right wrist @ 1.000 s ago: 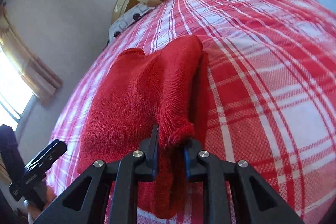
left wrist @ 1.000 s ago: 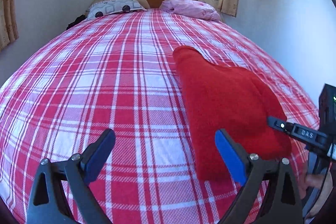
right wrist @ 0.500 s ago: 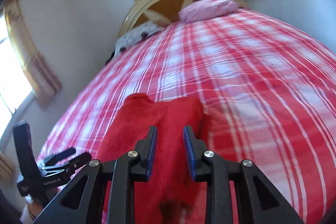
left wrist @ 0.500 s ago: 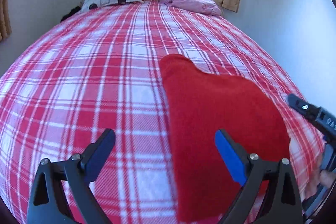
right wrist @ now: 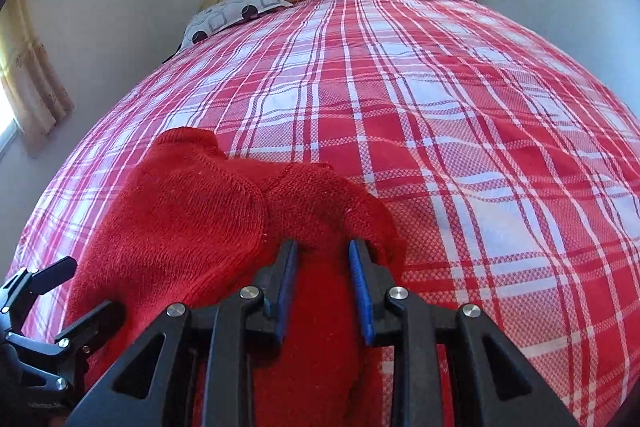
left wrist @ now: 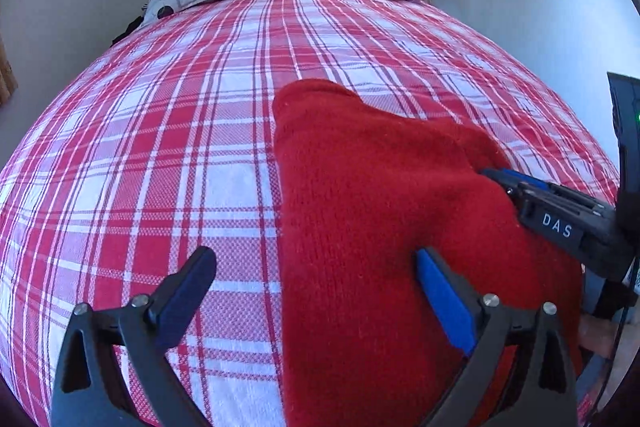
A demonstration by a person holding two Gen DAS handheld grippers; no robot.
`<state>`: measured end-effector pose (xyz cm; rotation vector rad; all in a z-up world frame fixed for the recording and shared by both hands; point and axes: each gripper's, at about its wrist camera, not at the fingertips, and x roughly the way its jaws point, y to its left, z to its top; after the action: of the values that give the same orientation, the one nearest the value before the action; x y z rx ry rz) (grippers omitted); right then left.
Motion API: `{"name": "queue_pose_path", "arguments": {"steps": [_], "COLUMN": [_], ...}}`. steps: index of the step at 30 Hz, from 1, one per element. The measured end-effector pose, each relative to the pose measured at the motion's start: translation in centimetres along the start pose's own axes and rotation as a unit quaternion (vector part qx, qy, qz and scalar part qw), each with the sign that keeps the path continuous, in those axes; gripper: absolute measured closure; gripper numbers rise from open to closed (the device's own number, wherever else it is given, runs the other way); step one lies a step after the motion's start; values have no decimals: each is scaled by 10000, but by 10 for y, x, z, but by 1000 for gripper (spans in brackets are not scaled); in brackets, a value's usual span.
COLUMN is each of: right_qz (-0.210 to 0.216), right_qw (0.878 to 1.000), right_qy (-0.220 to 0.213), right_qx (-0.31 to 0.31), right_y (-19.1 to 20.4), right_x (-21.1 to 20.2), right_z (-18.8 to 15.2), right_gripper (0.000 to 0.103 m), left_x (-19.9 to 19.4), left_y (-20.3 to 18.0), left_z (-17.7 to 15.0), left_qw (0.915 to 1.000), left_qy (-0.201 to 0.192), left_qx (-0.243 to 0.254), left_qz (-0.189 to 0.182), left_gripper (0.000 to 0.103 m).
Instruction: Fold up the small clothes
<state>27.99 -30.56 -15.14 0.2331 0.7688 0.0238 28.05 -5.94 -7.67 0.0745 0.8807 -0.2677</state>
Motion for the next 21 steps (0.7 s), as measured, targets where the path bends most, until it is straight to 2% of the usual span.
{"name": "queue_pose_path", "arguments": {"steps": [5, 9, 11, 13, 14, 18, 21], "right_qz": [-173, 43, 97, 150, 229, 299, 184], "right_qw": [9997, 10000, 9995, 9976, 9957, 9941, 9968], "right_qy": [-86, -25, -28, -213, -360, -492, -211], "right_qx": [-125, 81, 300, 640, 819, 922, 745], "right_y": [7, 1, -3, -9, -12, -12, -8], "right_x": [0, -9, -21, -42, -55, -77, -73], "right_z": [1, 1, -1, -10, -18, -39, -50], "right_gripper": [75, 72, 68, 43, 39, 38, 38], "left_x": [1, -10, -19, -28, -32, -34, -32], "left_y": [-1, -1, -2, -1, 1, 5, 4], "left_z": [-4, -6, -10, -14, -16, -19, -21], "left_qw": [10000, 9999, 9995, 9990, 9989, 9994, 9995], "left_qy": [14, 43, -17, -112, -157, -137, -91], "left_qx": [-1, 105, 249, 331, 338, 245, 203], "left_qz": [62, 129, 189, 261, 283, 206, 206], "left_gripper": [0, 0, 0, 0, 0, 0, 0]}}
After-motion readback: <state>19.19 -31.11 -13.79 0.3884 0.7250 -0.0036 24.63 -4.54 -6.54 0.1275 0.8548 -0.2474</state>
